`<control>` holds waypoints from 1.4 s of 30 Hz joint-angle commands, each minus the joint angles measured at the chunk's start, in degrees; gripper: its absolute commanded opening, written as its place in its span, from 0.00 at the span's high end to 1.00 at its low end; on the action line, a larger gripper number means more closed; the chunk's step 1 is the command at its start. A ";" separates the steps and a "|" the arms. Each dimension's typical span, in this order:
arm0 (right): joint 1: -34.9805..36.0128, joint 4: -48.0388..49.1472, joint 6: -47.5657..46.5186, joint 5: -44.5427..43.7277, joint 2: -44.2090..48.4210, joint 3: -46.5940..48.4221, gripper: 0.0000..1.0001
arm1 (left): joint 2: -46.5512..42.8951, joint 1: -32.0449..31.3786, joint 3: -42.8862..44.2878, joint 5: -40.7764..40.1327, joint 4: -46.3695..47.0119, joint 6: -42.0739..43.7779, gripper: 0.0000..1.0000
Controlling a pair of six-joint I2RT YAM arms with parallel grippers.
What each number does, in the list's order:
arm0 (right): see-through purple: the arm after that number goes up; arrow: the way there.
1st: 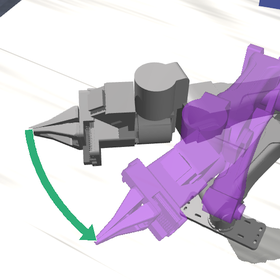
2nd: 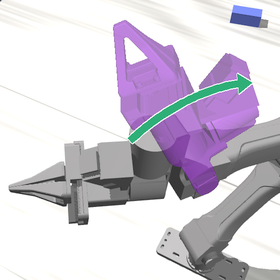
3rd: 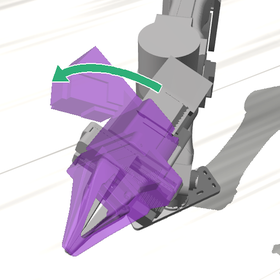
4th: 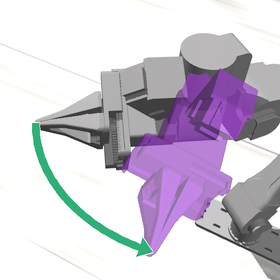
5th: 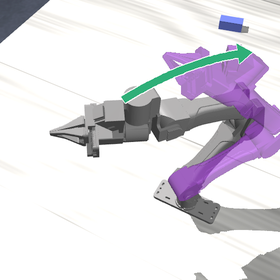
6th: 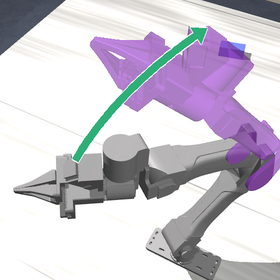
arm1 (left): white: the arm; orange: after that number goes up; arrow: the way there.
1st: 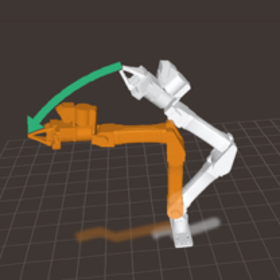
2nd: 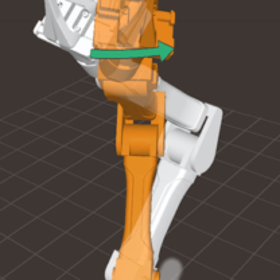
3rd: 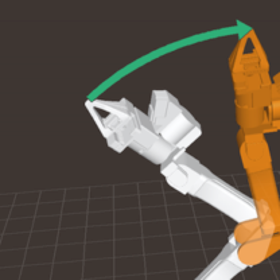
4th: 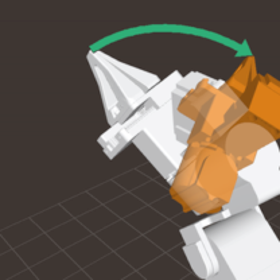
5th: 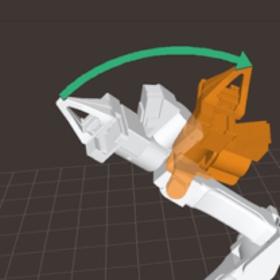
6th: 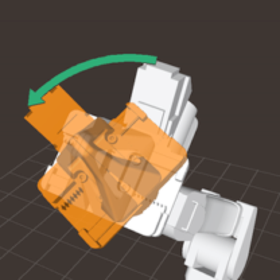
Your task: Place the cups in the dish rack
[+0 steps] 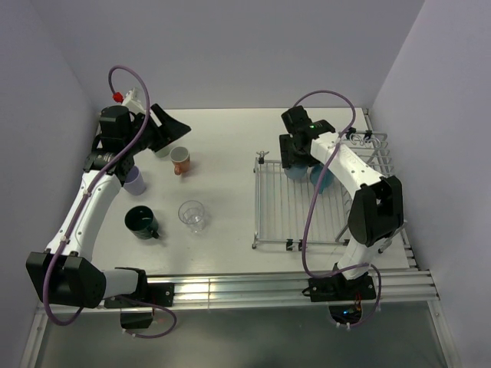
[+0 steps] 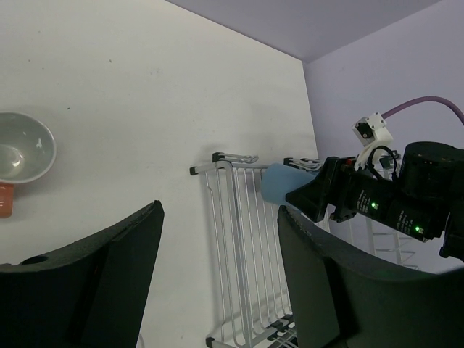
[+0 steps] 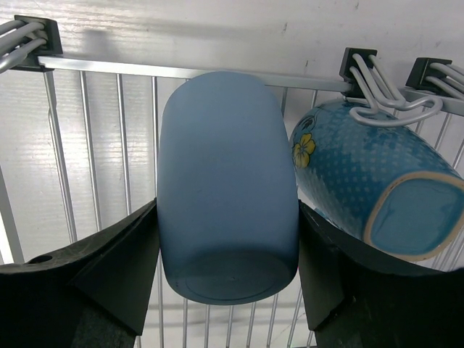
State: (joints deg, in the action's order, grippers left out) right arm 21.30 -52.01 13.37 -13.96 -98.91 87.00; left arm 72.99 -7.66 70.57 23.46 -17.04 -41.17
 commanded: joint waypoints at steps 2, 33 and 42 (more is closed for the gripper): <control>-0.82 0.86 -0.71 -0.72 -0.32 1.16 0.96 | -1.80 0.37 1.24 -0.08 1.31 0.74 0.30; -1.35 2.17 -0.18 -0.72 -1.90 -2.36 0.45 | -0.92 0.45 0.98 -0.09 1.04 0.47 0.29; -1.35 2.35 -0.09 -1.60 -2.07 -2.54 0.21 | -0.66 0.45 1.24 0.00 0.69 0.47 0.29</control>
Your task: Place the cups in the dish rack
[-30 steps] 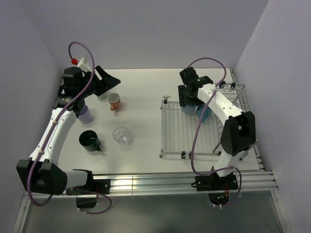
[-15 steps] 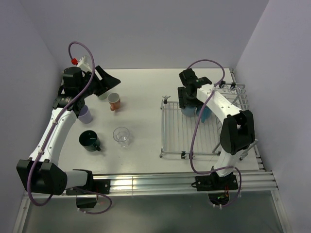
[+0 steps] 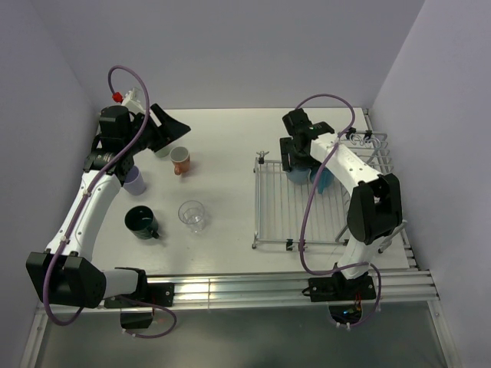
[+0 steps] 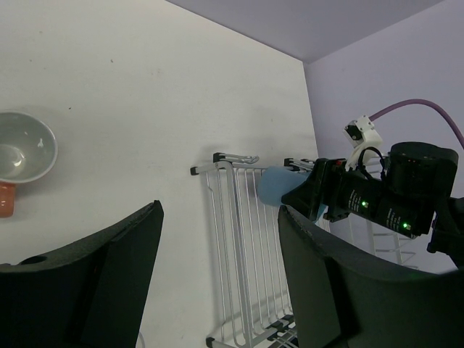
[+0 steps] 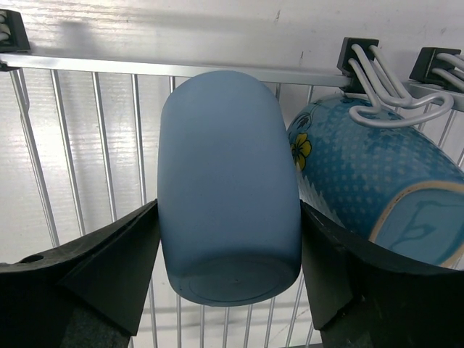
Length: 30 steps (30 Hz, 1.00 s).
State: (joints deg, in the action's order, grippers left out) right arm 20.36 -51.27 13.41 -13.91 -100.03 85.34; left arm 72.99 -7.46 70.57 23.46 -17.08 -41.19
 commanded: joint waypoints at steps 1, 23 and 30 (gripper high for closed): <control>-0.41 1.61 -0.14 -1.56 -0.96 -0.88 0.20 | -0.66 0.26 1.24 0.00 0.65 0.50 0.29; -0.41 -0.15 -0.84 -1.12 -1.58 0.70 0.48 | -0.04 0.26 1.94 0.00 -0.06 0.76 0.29; -0.41 -1.82 -1.19 -0.41 1.15 1.06 0.54 | -0.04 0.26 2.03 -0.17 -0.15 0.76 0.29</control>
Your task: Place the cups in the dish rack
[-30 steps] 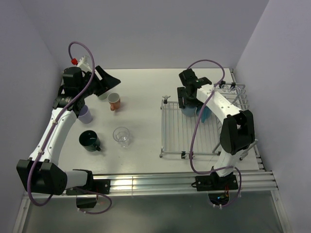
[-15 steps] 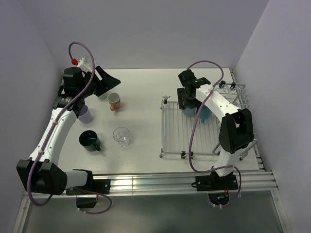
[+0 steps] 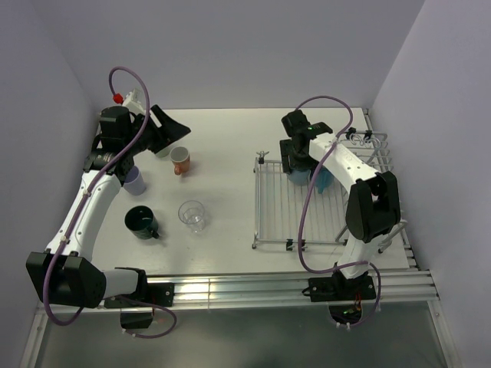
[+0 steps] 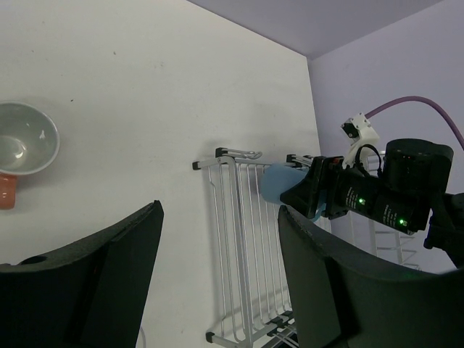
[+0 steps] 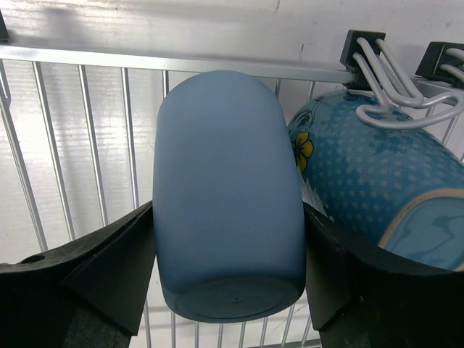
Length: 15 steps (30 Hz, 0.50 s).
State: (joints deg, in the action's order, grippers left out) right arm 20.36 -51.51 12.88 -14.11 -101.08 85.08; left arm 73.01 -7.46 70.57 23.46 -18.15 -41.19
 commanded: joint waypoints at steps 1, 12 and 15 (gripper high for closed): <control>-0.41 -1.75 -0.67 -0.22 2.46 1.06 0.54 | 0.02 0.26 1.95 -0.09 1.01 0.76 0.29; -0.41 -1.49 -0.93 0.75 2.82 -0.88 0.56 | 0.02 0.26 1.50 0.09 1.19 0.58 0.29; -0.41 -1.14 -0.76 0.84 2.55 -1.14 0.53 | 0.02 0.26 1.59 0.00 0.93 0.76 0.29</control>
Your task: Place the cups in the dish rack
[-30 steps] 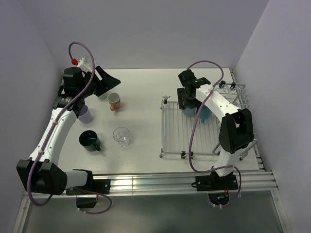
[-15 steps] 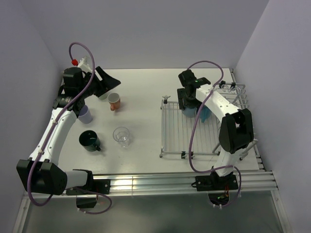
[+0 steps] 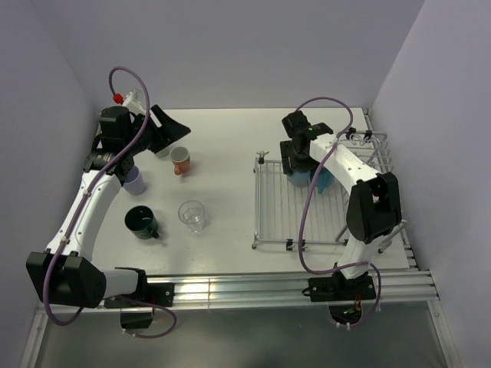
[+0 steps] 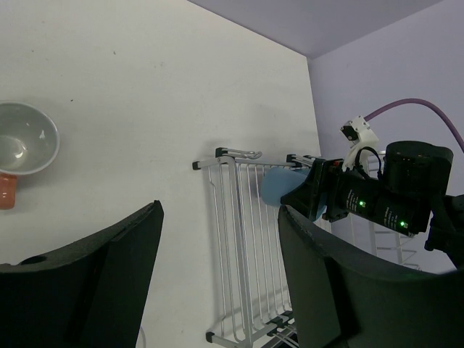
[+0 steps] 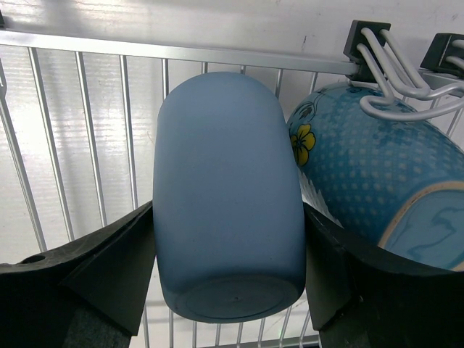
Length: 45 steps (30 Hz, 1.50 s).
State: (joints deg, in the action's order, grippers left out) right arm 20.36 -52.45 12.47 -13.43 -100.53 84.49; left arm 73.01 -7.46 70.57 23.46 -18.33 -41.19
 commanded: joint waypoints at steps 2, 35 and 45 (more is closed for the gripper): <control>-0.41 -0.11 -0.34 0.07 1.74 -0.64 0.48 | 0.11 0.26 1.51 0.09 1.10 0.76 0.29; -0.32 2.00 0.01 -1.07 -0.02 0.06 0.17 | 0.55 0.26 2.21 -0.52 0.04 1.20 0.26; -0.15 -0.29 0.45 -2.30 3.32 2.52 0.17 | 0.99 0.26 2.65 -1.40 -0.83 1.37 0.25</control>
State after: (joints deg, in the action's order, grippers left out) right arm 20.36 -52.12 12.53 -14.17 -100.53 84.40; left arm 73.78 -7.46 70.63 23.09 -18.79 -41.12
